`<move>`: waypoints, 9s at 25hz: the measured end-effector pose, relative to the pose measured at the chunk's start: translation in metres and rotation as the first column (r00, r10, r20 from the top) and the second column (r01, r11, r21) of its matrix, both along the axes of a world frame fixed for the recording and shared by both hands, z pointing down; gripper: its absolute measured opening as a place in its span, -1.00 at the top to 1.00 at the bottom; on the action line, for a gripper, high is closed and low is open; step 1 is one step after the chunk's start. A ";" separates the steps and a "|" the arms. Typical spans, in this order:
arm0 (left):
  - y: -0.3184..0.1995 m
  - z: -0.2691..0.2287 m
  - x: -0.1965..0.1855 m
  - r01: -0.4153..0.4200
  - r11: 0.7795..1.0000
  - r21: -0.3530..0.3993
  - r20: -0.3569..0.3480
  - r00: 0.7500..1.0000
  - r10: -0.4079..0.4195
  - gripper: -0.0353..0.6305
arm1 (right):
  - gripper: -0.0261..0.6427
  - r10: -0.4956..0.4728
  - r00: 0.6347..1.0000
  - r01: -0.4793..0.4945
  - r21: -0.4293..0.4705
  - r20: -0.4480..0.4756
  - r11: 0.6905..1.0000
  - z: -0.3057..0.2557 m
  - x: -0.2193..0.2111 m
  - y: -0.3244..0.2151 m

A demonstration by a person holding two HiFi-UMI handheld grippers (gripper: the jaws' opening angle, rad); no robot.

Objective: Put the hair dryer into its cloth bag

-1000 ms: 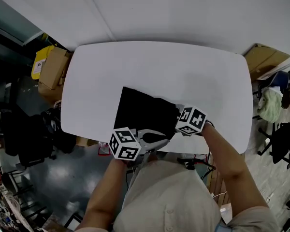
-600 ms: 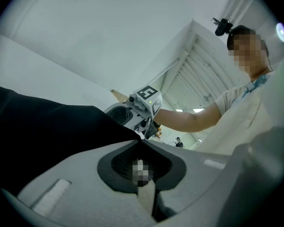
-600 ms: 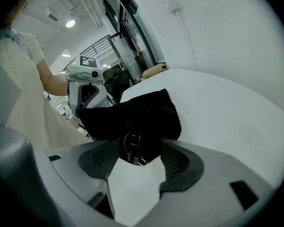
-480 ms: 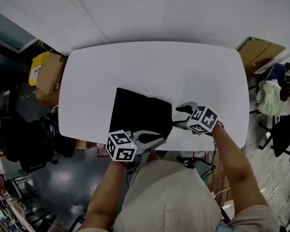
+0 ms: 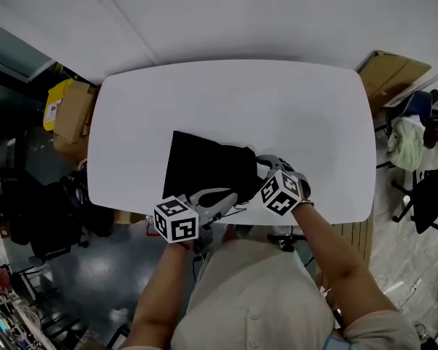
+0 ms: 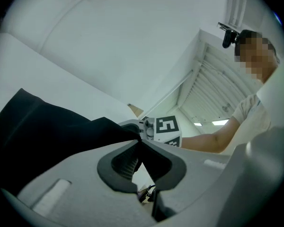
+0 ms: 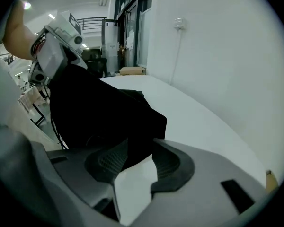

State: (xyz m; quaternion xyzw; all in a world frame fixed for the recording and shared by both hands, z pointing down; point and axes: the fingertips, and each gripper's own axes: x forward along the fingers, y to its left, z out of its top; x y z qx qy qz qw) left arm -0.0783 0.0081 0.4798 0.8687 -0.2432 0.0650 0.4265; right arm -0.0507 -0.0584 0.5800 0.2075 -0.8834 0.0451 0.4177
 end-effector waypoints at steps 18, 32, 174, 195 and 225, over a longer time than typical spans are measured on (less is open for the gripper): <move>-0.029 0.020 -0.024 0.122 0.992 -0.046 0.123 0.986 -0.115 0.82 | 0.56 -0.026 0.986 0.019 -0.047 -0.167 0.999 0.041 -0.008 -0.012; -0.022 0.039 -0.015 0.080 0.992 -0.093 0.172 0.983 -0.063 0.82 | 0.82 0.242 0.969 -0.213 -0.320 0.053 0.923 0.041 0.034 -0.027; 0.127 0.085 0.067 -0.501 0.823 -0.267 0.453 0.689 0.566 0.25 | 0.66 0.669 0.695 -0.572 -0.360 0.264 0.737 -0.021 0.167 0.097; 0.000 0.063 0.136 -0.758 0.649 0.069 0.638 0.534 0.555 0.26 | 0.60 0.868 0.479 -0.747 -0.457 0.133 0.482 0.011 0.098 0.142; 0.006 0.129 0.156 -0.779 0.625 -0.060 0.787 0.348 0.510 0.64 | 0.87 0.806 0.585 -0.758 -0.418 -0.095 0.501 0.023 0.151 0.250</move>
